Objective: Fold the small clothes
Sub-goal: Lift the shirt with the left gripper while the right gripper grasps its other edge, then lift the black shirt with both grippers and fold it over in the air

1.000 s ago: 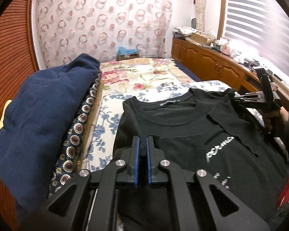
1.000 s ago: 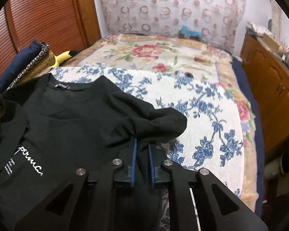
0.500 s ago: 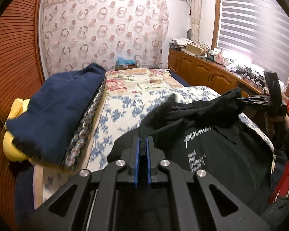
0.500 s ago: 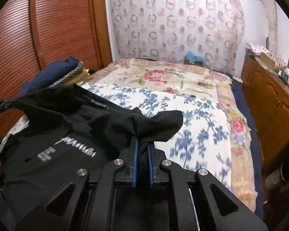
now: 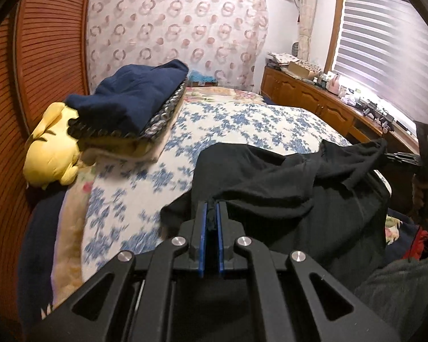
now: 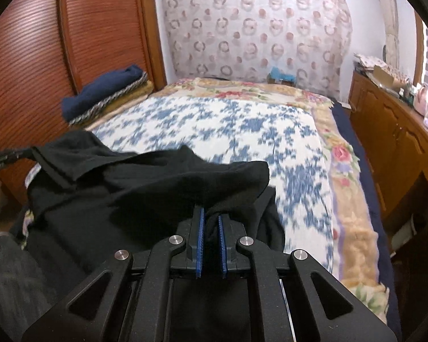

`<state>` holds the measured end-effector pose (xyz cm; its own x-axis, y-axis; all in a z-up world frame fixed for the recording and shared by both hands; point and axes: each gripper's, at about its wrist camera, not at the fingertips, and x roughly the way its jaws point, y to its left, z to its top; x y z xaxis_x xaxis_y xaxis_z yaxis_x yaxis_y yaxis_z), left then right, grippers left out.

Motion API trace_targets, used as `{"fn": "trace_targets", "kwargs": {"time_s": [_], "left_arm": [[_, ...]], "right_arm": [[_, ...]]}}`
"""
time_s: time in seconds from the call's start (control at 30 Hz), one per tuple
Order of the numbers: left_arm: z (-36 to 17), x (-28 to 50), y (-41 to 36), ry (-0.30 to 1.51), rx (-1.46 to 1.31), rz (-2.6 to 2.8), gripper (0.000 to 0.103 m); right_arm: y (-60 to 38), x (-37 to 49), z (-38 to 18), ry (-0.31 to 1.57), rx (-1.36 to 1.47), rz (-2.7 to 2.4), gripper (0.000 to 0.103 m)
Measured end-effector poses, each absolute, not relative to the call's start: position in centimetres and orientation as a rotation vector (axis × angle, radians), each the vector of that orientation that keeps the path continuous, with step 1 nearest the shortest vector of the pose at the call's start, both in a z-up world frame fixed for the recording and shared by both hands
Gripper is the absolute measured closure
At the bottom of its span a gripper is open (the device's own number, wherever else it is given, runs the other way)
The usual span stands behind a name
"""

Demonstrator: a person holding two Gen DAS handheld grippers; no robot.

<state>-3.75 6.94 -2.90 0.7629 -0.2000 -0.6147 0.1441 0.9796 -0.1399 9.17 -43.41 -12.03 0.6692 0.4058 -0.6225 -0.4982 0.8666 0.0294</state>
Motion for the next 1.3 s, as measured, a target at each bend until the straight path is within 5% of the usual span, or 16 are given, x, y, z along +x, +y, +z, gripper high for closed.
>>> {"fn": "trace_targets", "kwargs": {"time_s": [0.53, 0.67, 0.77, 1.0, 1.3], "left_arm": [[0.9, -6.6, 6.9, 0.657, -0.022, -0.197, 0.097], [0.9, -6.4, 6.6, 0.667, -0.028, -0.212, 0.095], [1.5, -6.5, 6.3, 0.652, -0.031, -0.225, 0.085], [2.0, -4.4, 6.1, 0.623, -0.041, -0.241, 0.04], [-1.4, 2.0, 5.9, 0.714, -0.04, -0.246, 0.04]], "right_arm": [[-43.5, 4.8, -10.8, 0.716, -0.254, 0.539, 0.097], [-44.2, 5.0, -11.5, 0.735, -0.224, 0.525, 0.087], [-44.5, 4.5, -10.7, 0.717, -0.219, 0.53, 0.075], [-45.6, 4.3, -7.8, 0.628, -0.201, 0.508, 0.056], [-45.1, 9.7, -10.3, 0.671, -0.177, 0.458, 0.052]]}}
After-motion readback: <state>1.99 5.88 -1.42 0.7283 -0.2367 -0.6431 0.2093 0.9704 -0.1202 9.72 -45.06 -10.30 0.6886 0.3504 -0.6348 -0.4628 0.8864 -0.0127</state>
